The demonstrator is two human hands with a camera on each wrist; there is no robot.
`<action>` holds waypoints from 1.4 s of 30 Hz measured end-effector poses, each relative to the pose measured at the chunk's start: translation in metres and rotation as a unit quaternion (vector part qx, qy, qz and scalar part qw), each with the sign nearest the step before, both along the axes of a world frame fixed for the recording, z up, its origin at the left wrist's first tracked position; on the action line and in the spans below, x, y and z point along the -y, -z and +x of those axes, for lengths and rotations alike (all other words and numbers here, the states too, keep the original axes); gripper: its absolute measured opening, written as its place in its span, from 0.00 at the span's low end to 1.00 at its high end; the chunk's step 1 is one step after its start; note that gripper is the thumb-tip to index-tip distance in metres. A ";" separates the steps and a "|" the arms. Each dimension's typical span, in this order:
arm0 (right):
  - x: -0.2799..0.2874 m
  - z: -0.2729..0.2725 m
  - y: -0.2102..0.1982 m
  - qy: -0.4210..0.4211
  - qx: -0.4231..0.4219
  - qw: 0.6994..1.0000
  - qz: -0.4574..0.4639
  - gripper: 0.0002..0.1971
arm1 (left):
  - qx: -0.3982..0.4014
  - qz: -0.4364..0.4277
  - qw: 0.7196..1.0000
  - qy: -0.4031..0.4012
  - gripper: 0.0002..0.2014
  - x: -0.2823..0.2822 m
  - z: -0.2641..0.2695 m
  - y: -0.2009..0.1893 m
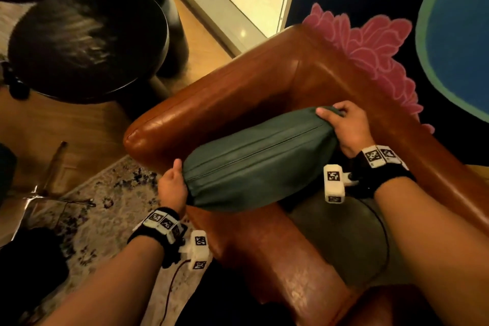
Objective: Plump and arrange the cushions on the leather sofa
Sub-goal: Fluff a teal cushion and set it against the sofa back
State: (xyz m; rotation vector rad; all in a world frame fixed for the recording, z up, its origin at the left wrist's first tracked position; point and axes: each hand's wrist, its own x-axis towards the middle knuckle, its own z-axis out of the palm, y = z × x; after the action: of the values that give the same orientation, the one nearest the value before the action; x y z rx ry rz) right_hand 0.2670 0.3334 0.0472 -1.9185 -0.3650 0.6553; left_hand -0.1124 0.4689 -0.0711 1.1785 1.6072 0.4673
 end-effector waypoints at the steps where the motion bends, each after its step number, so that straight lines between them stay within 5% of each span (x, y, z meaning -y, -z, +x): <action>1: -0.005 -0.009 -0.008 -0.001 -0.001 1.000 0.021 0.14 | -0.041 -0.008 0.999 0.012 0.24 -0.002 -0.001 0.007; 3: -0.013 -0.034 -0.029 -0.031 0.035 0.997 0.063 0.16 | -0.155 0.010 0.985 0.079 0.14 -0.007 -0.009 0.010; 5: -0.020 -0.077 -0.048 -0.092 0.077 0.988 0.099 0.16 | -0.175 0.073 0.974 0.121 0.14 -0.010 -0.010 -0.006; 7: -0.024 -0.141 -0.050 -0.183 0.093 0.974 0.099 0.15 | 0.027 0.031 0.989 0.142 0.21 -0.004 0.007 -0.041; 9: -0.026 -0.208 -0.033 -0.275 0.086 0.955 0.064 0.17 | 0.228 -0.128 0.950 0.169 0.34 0.003 0.026 -0.063; 10: -0.025 -0.232 -0.021 -0.317 0.073 0.945 0.034 0.18 | 0.247 -0.172 0.936 0.185 0.39 0.004 0.034 -0.068; 12: -0.023 -0.255 0.009 -0.386 0.037 0.920 -0.057 0.21 | 0.197 -0.169 0.947 0.191 0.33 0.009 0.041 -0.057; 14: -0.023 -0.245 0.021 -0.408 -0.008 0.908 -0.090 0.19 | 0.106 -0.084 0.980 0.147 0.16 0.016 0.040 -0.037; 16: -0.022 -0.212 0.019 -0.354 0.001 0.933 -0.070 0.16 | 0.053 -0.021 0.991 0.122 0.12 0.023 0.040 -0.030; 18: -0.025 -0.154 0.019 -0.194 0.149 0.964 -0.104 0.18 | 0.040 -0.001 0.995 0.086 0.16 0.030 0.044 -0.036; 20: -0.026 -0.083 0.017 -0.035 0.269 0.938 -0.214 0.25 | 0.041 -0.007 0.997 0.064 0.18 0.034 0.046 -0.040; 21: -0.026 -0.050 0.016 0.013 0.246 0.935 -0.254 0.29 | 0.049 -0.017 0.997 0.060 0.20 0.037 0.047 -0.043; 25: -0.038 0.020 0.030 -0.036 0.065 0.958 -0.278 0.29 | 0.026 0.010 0.996 0.090 0.24 0.043 0.057 -0.046; 29: -0.034 0.027 0.019 -0.075 0.152 0.974 -0.152 0.11 | 0.037 0.061 0.993 0.098 0.21 0.032 0.062 -0.063; 31: -0.026 0.036 0.011 -0.081 0.136 0.983 -0.089 0.13 | 0.040 0.063 0.996 0.058 0.20 0.018 0.053 -0.062; 33: -0.024 0.036 0.019 -0.021 0.160 0.978 -0.130 0.05 | -0.007 0.096 0.991 0.093 0.18 0.015 0.052 -0.061; 35: -0.035 0.012 0.034 0.046 0.242 0.947 -0.207 0.16 | -0.031 0.100 0.988 0.115 0.16 0.018 0.064 -0.060; 37: -0.052 -0.055 0.041 -0.017 0.358 0.914 -0.189 0.26 | -0.018 0.059 0.994 0.093 0.20 0.023 0.078 -0.059; 38: -0.057 -0.095 0.045 -0.122 0.395 0.901 -0.130 0.27 | -0.014 0.038 0.996 0.074 0.22 0.026 0.082 -0.056; 40: -0.053 -0.173 0.056 -0.366 0.379 0.848 -0.051 0.27 | -0.023 0.039 0.997 0.060 0.22 0.029 0.083 -0.051; 42: -0.039 -0.202 0.076 -0.471 0.392 0.787 -0.071 0.27 | -0.041 0.063 0.995 0.062 0.16 0.029 0.076 -0.051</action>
State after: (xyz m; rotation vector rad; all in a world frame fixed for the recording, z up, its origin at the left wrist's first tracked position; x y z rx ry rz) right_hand 0.0646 0.3722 -0.0285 -1.9998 -1.9365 0.4412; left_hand -0.0365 0.4402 -0.0201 1.3996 1.5806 0.4497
